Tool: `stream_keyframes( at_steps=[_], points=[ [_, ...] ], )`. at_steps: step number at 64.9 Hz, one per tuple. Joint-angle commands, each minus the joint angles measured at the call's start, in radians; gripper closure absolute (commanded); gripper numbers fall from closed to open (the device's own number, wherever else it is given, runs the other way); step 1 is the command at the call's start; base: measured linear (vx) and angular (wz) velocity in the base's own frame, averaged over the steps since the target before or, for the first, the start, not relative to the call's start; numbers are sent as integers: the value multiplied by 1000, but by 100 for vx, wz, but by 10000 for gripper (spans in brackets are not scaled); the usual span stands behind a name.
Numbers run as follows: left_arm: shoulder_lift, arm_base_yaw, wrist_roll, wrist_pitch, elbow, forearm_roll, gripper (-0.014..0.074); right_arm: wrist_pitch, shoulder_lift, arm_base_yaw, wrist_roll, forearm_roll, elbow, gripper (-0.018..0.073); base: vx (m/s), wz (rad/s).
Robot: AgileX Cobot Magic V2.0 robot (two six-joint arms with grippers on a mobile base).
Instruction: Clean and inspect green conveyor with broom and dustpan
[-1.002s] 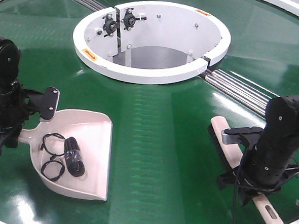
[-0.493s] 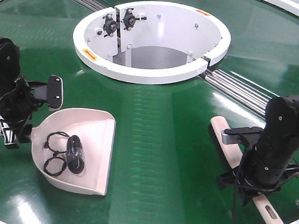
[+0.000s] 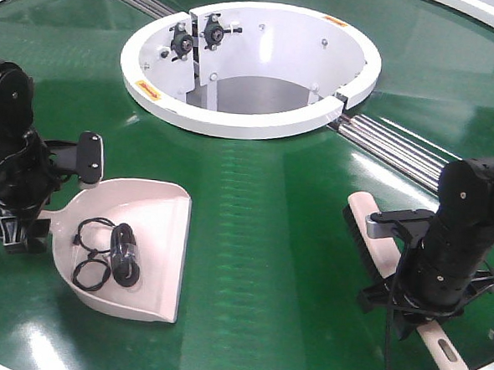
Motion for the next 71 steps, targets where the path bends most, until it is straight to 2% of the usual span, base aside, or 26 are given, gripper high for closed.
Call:
stream_keyframes(
  at_steps=[1, 8, 19, 36, 57, 71],
  points=[
    [-53, -7, -11, 28, -28, 12, -54, -2, -38, -6, -7, -7, -20, 554, 0, 0],
    [-54, -7, -11, 46, -28, 12, -130, -2, -38, -6, -7, -7, -20, 554, 0, 0],
    [-76, -7, -13, 62, -28, 2, -120, -3, -38, -6, -7, -7, -20, 554, 0, 0],
    [-184, -7, -13, -2, -28, -15, -36, -6, -38, -6, -7, -7, -20, 554, 0, 0],
    [-283, -7, -13, -7, -28, -191, 104, -4, -38, -6, -7, -7, -20, 554, 0, 0],
    [-292, -7, -13, -5, -28, -217, 164, -26, -38, -6, -7, -7, -20, 554, 0, 0]
  ],
)
